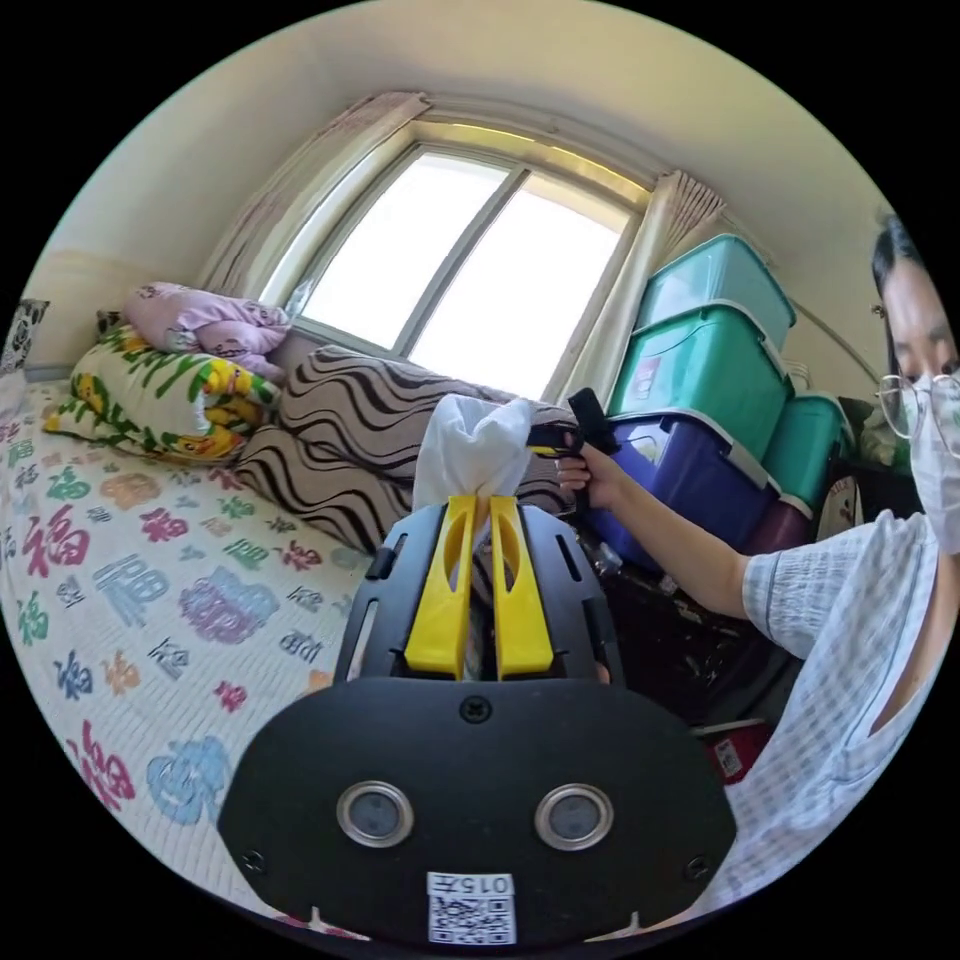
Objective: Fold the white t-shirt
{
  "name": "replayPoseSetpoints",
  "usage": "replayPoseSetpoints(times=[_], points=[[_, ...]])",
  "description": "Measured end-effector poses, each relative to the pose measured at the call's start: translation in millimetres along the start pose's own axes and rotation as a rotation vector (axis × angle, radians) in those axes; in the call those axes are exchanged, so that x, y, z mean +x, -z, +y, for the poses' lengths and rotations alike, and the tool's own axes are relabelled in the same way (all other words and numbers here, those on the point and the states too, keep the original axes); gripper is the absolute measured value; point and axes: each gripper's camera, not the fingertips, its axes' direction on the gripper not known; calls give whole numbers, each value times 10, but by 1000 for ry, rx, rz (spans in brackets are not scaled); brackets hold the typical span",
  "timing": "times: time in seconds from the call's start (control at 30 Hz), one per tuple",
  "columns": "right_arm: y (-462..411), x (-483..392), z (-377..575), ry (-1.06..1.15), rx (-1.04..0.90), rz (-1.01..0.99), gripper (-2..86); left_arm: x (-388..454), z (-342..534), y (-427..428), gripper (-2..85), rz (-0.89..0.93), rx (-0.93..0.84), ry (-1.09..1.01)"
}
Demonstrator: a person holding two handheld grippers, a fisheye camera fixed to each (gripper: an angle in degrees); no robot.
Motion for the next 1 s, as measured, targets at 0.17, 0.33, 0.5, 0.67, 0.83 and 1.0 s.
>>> replayPoseSetpoints(times=[0.17, 0.33, 0.5, 0.67, 0.83, 1.0], points=[[415, 174, -534, -115, -101, 243, 16, -58, -141, -911, 0, 121, 9, 66], [-162, 998, -937, -260, -308, 321, 16, -629, 125, -1644, -3, 109, -38, 260], [-1312, 1997, -886, -421, -506, 340, 15, -1542, 669, -2338, -4, -60, -189, 464], [-2127, 2246, -846, -438, -472, 333, 18, -2257, 1079, -2592, -5, -190, -242, 635], [-2381, 2093, -1067, -385, -533, 446, 29, -2314, 946, -2786, -4, -212, -280, 537], [-2151, 1924, -1178, -484, -425, 557, 44, -2292, 925, -2829, 0, -225, -324, 560]])
